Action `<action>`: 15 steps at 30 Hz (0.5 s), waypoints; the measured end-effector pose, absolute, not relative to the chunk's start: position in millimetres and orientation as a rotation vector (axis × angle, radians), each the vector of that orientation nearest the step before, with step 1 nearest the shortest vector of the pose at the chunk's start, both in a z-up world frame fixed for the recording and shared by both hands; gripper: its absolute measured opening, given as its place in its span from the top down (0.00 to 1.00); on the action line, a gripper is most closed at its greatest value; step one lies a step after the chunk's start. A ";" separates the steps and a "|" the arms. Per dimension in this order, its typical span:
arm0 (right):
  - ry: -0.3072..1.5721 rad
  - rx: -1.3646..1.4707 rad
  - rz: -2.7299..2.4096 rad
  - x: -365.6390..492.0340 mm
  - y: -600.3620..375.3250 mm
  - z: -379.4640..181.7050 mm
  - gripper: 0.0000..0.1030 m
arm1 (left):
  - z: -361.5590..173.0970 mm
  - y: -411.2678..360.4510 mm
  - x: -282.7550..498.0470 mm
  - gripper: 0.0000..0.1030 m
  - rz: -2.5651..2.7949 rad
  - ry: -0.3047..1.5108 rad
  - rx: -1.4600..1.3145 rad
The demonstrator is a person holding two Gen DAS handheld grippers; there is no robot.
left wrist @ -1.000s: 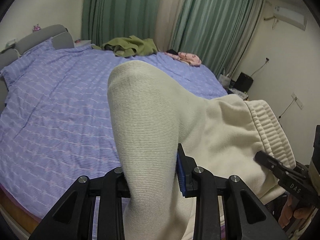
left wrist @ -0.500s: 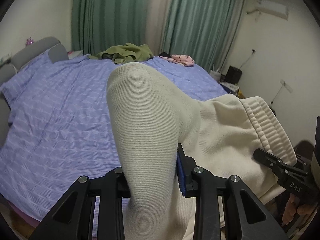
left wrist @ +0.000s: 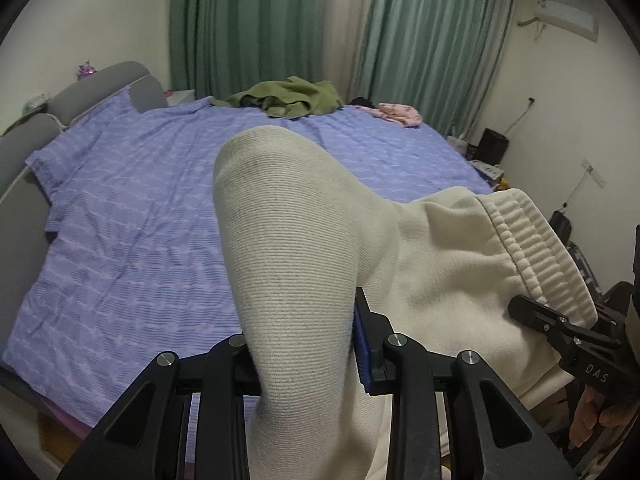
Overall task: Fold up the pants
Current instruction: 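Lift the trouser bundle with the left tool while the right tool holds the waistband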
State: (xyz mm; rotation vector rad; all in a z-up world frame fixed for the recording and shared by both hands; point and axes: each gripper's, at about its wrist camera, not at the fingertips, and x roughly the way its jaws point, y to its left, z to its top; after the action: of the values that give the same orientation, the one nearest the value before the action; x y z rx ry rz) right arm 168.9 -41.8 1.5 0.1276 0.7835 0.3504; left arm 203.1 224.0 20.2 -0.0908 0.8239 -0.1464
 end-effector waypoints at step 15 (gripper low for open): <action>0.845 0.075 0.440 199.2 89.3 -17.3 0.66 | -11.2 375.2 216.8 0.70 -0.087 0.861 -0.167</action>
State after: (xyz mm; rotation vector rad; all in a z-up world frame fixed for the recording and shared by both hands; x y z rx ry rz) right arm 199.2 89.3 -17.3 0.0755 0.8447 0.4403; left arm 216.8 375.2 -11.2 -0.1673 0.8606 -0.0872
